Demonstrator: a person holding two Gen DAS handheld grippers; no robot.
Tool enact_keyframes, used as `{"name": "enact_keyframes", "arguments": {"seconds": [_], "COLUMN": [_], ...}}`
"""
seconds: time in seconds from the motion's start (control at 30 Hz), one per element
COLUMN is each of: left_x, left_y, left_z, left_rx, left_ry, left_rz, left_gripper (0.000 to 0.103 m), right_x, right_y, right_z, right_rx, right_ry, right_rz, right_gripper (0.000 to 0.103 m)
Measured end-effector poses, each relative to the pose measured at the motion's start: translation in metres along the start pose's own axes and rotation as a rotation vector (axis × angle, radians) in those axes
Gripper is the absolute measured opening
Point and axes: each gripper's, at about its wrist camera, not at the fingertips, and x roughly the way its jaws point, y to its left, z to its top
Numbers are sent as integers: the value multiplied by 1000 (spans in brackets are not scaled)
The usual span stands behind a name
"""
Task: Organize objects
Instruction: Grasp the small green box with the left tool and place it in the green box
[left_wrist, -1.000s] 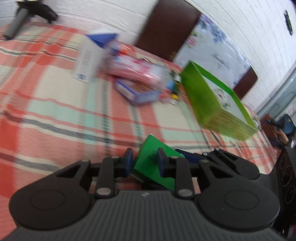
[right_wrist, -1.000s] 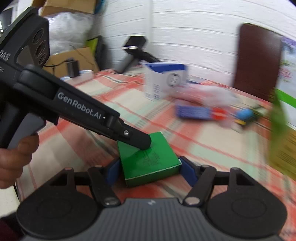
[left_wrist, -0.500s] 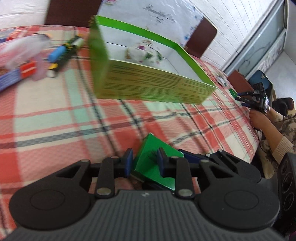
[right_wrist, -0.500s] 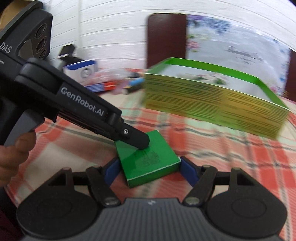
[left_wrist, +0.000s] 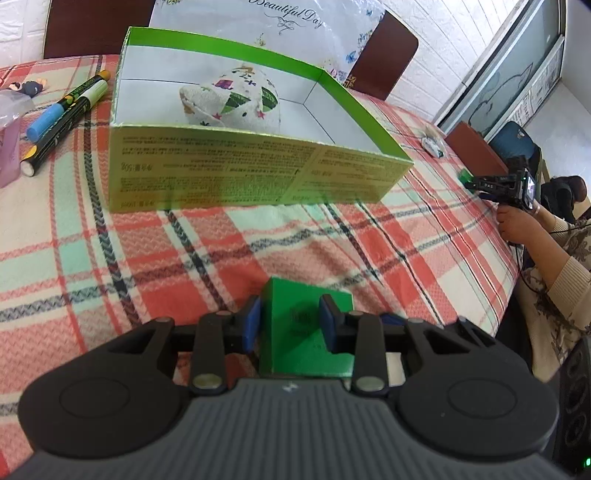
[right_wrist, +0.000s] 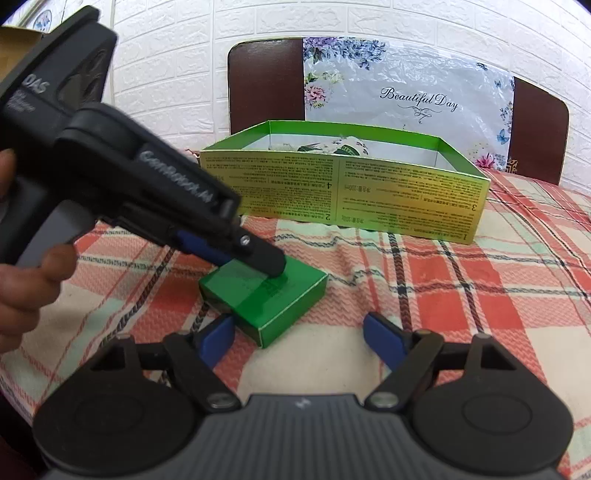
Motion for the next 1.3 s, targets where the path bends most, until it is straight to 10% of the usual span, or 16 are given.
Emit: {"name": "enact_keyframes", "arguments": {"seconds": [0.37, 0.7, 1.1, 1.3], "left_x": [-6, -39, 0, -16], "left_y": [0, -11, 25, 31], "left_z": [3, 68, 129, 114], "left_rx": [9, 103, 34, 30], "left_ry": [-13, -244, -249, -280], "left_rz": [15, 26, 220, 268], "left_gripper": [37, 37, 48, 54], "right_x": [17, 24, 124, 114], "right_y": [26, 33, 19, 24], "right_z": [13, 76, 137, 132], "right_rx": [-13, -127, -56, -57], "right_ry": [-32, -261, -123, -141], "right_rz": [16, -110, -83, -83], "right_gripper": [69, 68, 62, 79]}}
